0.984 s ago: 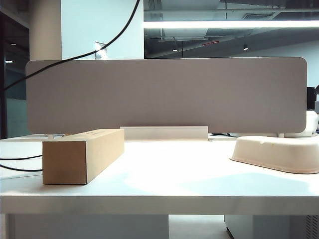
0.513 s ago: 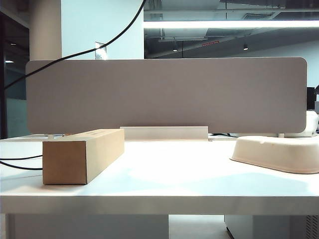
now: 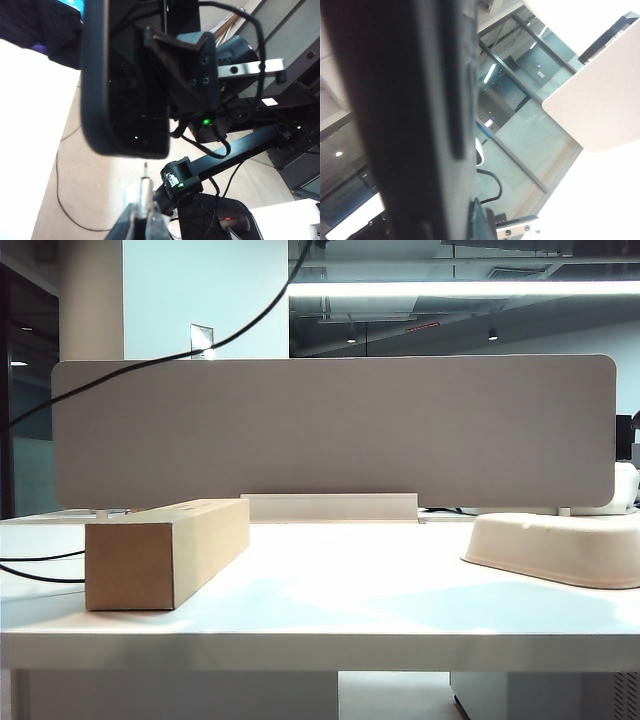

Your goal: Pick up the charging cable and the phone, plug the charging cable into the charging port on the phone, and finally place them back on the table.

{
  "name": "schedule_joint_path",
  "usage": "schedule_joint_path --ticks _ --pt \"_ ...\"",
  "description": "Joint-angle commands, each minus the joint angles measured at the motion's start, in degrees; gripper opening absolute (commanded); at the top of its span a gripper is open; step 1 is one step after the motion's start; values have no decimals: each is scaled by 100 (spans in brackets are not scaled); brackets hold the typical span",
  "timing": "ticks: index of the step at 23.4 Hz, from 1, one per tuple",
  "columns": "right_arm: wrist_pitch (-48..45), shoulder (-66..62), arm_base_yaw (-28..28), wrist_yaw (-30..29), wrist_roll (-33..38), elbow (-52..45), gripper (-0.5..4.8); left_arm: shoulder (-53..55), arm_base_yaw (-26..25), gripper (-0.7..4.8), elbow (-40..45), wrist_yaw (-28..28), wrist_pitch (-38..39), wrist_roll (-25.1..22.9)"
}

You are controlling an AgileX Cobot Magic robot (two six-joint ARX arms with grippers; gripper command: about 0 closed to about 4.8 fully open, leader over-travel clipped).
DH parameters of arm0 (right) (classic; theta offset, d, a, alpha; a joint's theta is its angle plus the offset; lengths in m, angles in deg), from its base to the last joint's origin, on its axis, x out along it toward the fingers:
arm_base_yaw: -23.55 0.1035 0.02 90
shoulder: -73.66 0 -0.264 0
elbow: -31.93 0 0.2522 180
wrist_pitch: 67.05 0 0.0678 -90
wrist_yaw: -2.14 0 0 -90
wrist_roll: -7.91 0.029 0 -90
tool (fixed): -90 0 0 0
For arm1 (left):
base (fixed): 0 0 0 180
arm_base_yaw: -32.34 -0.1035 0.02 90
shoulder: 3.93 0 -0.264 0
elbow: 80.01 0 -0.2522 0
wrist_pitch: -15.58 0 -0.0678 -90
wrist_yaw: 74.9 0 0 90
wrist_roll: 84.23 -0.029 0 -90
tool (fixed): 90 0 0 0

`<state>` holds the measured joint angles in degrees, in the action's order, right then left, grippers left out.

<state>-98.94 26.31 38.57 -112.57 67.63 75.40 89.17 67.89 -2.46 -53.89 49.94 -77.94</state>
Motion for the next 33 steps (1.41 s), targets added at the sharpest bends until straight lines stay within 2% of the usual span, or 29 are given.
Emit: schedule_joint_path --ticks 1,4,26,33 --pt "-326 33 0 -94 -35 50 -5 -26 15 -6 -4 -474 -125 15" --pt "-396 31 0 -94 -35 50 -5 -20 13 -6 -4 -944 -234 17" --pt "-1250 35 0 -396 31 50 -5 28 -105 -6 -17 -1088 -804 138" --pt "-1248 4 0 -393 28 50 -5 28 -96 -6 -20 -1222 -1174 511"
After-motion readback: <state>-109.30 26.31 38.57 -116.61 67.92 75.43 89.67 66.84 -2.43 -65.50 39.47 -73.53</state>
